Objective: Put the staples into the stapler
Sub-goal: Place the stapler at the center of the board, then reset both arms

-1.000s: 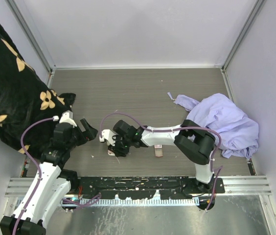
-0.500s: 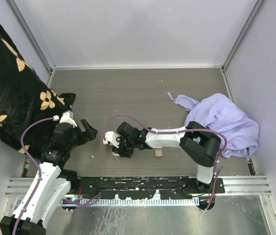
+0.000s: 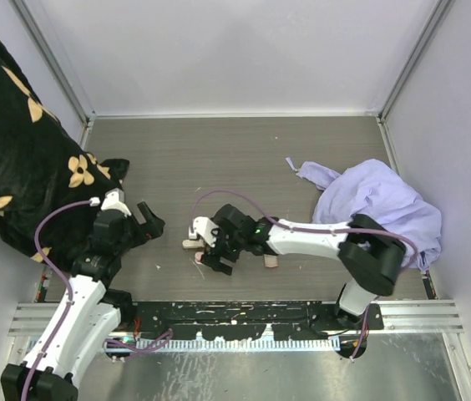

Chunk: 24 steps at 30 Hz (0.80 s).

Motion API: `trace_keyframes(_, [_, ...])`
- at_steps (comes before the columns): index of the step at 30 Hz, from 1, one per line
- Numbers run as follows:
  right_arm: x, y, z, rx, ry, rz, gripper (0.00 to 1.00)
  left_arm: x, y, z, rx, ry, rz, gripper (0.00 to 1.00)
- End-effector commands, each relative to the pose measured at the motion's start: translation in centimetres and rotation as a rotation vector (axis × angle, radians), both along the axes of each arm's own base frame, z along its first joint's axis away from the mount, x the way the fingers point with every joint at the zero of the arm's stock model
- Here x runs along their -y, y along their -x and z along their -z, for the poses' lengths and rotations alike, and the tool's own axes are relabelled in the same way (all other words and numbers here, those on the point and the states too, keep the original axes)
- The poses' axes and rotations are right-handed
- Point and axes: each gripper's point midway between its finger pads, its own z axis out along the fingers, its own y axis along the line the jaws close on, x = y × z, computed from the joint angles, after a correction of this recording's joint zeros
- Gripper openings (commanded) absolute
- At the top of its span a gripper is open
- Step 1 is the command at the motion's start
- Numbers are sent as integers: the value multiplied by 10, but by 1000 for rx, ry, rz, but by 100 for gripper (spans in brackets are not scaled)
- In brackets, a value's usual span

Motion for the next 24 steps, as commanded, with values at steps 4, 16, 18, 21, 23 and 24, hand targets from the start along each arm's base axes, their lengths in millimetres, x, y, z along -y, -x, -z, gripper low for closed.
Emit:
trace_keyframes(4, [18, -44, -107, 80, -336, 223, 100, -4, -51, -26, 124, -57, -18, 100])
trace_keyframes(16, [260, -182, -101, 130, -508, 1288, 100, -73, -109, -32, 222, -133, -212, 98])
trace_keyframes(18, [305, -188, -101, 200, -543, 1431, 100, -87, -107, -26, 224, -198, -257, 98])
trace_keyframes(21, [369, -184, -106, 409, -553, 1610, 100, -107, -98, -15, 229, -268, -346, 98])
trace_keyframes(23, [396, -175, -105, 536, -566, 1683, 100, -110, -93, -14, 253, -286, -358, 98])
trace_keyframes(24, [404, -170, -102, 587, -577, 1702, 100, -111, -93, -15, 268, -291, -361, 98])
